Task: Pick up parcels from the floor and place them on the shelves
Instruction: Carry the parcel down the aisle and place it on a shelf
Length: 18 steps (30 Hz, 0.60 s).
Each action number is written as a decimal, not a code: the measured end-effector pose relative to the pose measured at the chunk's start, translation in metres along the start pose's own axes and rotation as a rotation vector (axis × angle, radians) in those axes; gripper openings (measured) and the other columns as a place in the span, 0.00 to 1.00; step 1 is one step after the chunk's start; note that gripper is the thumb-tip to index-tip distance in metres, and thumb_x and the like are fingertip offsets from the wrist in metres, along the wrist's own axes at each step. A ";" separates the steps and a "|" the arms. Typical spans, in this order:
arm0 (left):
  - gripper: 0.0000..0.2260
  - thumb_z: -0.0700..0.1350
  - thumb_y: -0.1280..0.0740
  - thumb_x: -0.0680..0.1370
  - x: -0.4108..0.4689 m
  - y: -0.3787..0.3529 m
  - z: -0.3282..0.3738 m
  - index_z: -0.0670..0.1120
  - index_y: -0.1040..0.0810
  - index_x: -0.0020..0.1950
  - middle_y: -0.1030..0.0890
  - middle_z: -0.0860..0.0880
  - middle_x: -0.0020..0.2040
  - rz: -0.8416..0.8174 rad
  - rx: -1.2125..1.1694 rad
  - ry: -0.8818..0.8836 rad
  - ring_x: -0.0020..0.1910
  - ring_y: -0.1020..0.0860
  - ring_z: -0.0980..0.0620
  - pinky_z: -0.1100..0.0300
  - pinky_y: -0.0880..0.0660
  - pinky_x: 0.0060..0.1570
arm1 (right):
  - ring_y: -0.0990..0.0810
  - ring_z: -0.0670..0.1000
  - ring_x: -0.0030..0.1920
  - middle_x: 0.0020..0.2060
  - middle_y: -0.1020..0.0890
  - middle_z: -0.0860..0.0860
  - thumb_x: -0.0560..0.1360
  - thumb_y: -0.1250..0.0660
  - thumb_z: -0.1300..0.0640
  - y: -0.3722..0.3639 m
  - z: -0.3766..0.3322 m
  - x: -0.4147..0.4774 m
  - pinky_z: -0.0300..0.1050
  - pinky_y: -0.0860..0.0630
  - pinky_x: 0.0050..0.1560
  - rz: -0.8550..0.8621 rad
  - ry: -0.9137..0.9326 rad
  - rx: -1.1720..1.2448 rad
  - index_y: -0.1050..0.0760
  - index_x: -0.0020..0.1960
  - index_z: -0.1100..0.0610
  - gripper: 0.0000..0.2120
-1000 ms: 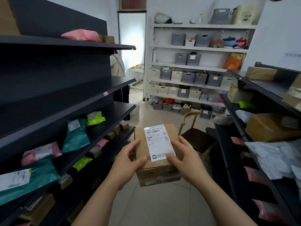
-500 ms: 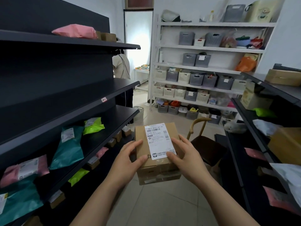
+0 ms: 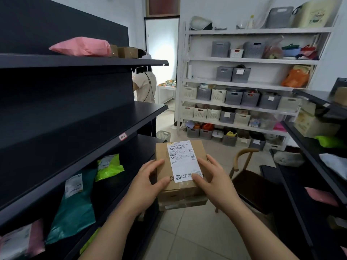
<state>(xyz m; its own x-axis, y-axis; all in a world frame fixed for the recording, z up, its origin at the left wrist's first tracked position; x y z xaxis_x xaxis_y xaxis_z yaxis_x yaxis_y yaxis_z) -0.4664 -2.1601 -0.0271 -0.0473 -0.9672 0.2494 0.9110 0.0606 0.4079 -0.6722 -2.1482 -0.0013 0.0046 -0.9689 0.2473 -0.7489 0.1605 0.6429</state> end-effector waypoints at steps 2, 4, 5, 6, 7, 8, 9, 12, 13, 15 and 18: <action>0.25 0.47 0.28 0.73 0.013 0.005 -0.010 0.57 0.29 0.69 0.32 0.59 0.68 0.009 0.000 0.018 0.65 0.29 0.57 0.54 0.31 0.67 | 0.39 0.48 0.73 0.76 0.43 0.44 0.75 0.33 0.48 -0.010 0.002 0.016 0.47 0.35 0.67 -0.014 0.002 0.007 0.36 0.72 0.41 0.27; 0.25 0.48 0.28 0.73 0.025 0.009 -0.020 0.58 0.29 0.69 0.32 0.59 0.69 0.016 0.014 0.033 0.66 0.30 0.57 0.53 0.32 0.68 | 0.39 0.49 0.73 0.76 0.43 0.44 0.75 0.33 0.49 -0.020 0.004 0.031 0.48 0.35 0.68 -0.032 0.010 0.024 0.36 0.72 0.41 0.27; 0.26 0.48 0.28 0.73 0.032 0.011 -0.024 0.58 0.30 0.69 0.32 0.59 0.70 0.023 0.029 0.036 0.67 0.31 0.57 0.54 0.32 0.69 | 0.40 0.48 0.74 0.76 0.43 0.44 0.75 0.33 0.49 -0.025 0.004 0.040 0.48 0.35 0.68 -0.039 0.018 0.033 0.36 0.71 0.41 0.27; 0.26 0.48 0.28 0.73 0.037 0.013 -0.027 0.58 0.30 0.69 0.33 0.59 0.70 0.029 0.044 0.040 0.67 0.31 0.57 0.54 0.33 0.69 | 0.40 0.48 0.74 0.76 0.43 0.44 0.75 0.33 0.49 -0.030 0.004 0.048 0.48 0.36 0.68 -0.045 0.025 0.039 0.36 0.71 0.41 0.27; 0.26 0.48 0.28 0.73 0.043 0.016 -0.029 0.58 0.30 0.69 0.33 0.58 0.70 0.039 0.054 0.044 0.67 0.31 0.57 0.55 0.33 0.69 | 0.40 0.47 0.74 0.76 0.43 0.44 0.75 0.33 0.49 -0.034 0.004 0.056 0.47 0.36 0.68 -0.049 0.034 0.046 0.36 0.71 0.41 0.26; 0.26 0.48 0.28 0.73 0.049 0.018 -0.033 0.58 0.30 0.69 0.33 0.59 0.70 0.048 0.058 0.054 0.67 0.31 0.58 0.56 0.33 0.68 | 0.40 0.47 0.73 0.76 0.43 0.44 0.75 0.33 0.50 -0.038 0.004 0.064 0.46 0.36 0.68 -0.052 0.045 0.052 0.35 0.71 0.41 0.26; 0.26 0.48 0.28 0.73 0.054 0.018 -0.037 0.58 0.29 0.69 0.32 0.59 0.69 0.050 0.048 0.066 0.66 0.31 0.58 0.55 0.31 0.67 | 0.40 0.47 0.73 0.76 0.43 0.44 0.75 0.33 0.50 -0.041 0.004 0.072 0.45 0.36 0.67 -0.055 0.055 0.057 0.35 0.71 0.41 0.26; 0.26 0.54 0.26 0.68 0.072 0.019 -0.051 0.64 0.28 0.65 0.32 0.62 0.68 0.061 -0.055 0.126 0.65 0.28 0.57 0.49 0.26 0.62 | 0.38 0.46 0.72 0.75 0.42 0.43 0.75 0.33 0.51 -0.051 0.006 0.098 0.42 0.35 0.63 -0.081 0.094 0.059 0.35 0.70 0.40 0.25; 0.26 0.53 0.26 0.68 0.077 0.020 -0.052 0.65 0.28 0.65 0.32 0.62 0.67 0.074 -0.067 0.130 0.65 0.28 0.57 0.49 0.26 0.62 | 0.38 0.46 0.72 0.75 0.42 0.43 0.75 0.33 0.50 -0.053 0.006 0.106 0.40 0.36 0.61 -0.087 0.106 0.054 0.35 0.70 0.40 0.25; 0.25 0.49 0.27 0.71 0.093 0.022 -0.053 0.62 0.28 0.67 0.31 0.60 0.68 0.121 -0.024 0.118 0.65 0.29 0.58 0.51 0.27 0.64 | 0.39 0.46 0.73 0.76 0.42 0.44 0.75 0.33 0.50 -0.056 0.008 0.127 0.41 0.36 0.62 -0.096 0.133 0.067 0.35 0.70 0.39 0.25; 0.25 0.46 0.28 0.73 0.119 0.022 -0.050 0.58 0.29 0.69 0.32 0.60 0.68 0.182 0.034 0.107 0.65 0.30 0.58 0.56 0.31 0.67 | 0.40 0.45 0.74 0.75 0.42 0.44 0.75 0.32 0.51 -0.057 0.011 0.162 0.40 0.37 0.64 -0.109 0.185 0.102 0.34 0.70 0.40 0.25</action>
<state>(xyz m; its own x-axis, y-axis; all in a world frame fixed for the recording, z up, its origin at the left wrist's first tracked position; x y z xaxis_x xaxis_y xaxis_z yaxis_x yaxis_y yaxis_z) -0.4317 -2.2862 -0.0323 0.1626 -0.9601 0.2275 0.8859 0.2436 0.3949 -0.6363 -2.3167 -0.0059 0.2035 -0.9268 0.3156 -0.8005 0.0281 0.5986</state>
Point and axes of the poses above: each hand's wrist, its own x-axis towards the middle knuckle, its own y-axis out of the back of the hand, z = x × y, the point moved 9 cm from there along x, towards the middle knuckle
